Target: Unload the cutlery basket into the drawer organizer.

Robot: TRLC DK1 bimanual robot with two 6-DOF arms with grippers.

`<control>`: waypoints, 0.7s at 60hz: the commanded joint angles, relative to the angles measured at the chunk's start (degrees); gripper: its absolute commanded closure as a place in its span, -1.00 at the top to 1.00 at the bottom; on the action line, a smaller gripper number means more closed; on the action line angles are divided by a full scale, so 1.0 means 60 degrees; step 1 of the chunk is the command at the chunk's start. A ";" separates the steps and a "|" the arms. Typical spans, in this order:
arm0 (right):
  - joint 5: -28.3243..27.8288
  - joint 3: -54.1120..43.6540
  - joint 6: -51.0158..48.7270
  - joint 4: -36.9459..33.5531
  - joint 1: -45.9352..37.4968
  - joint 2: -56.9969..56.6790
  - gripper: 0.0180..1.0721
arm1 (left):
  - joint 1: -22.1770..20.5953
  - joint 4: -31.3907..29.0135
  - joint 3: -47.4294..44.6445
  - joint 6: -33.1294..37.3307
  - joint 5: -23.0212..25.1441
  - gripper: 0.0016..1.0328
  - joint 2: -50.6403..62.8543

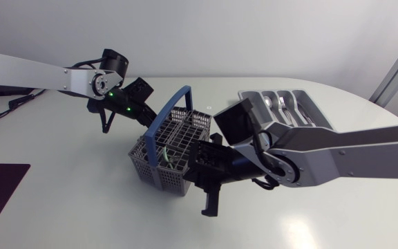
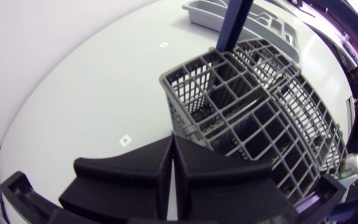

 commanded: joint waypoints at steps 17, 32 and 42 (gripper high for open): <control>0.0146 -0.0722 0.0157 -0.0114 -0.0374 -0.1640 -0.89 | 0.0811 -0.0681 -0.1189 0.0543 0.0093 -0.93 -0.2171; 0.0219 -0.1762 0.0011 -0.0319 -0.0886 -0.3017 -0.65 | 0.0079 -0.1999 -0.2507 0.0821 -0.1240 -0.50 -0.5950; 0.0219 -0.2143 -0.0018 -0.0582 -0.1194 -0.3662 -0.22 | -0.1533 -0.3142 -0.2390 0.0264 -0.2485 -0.39 -0.6858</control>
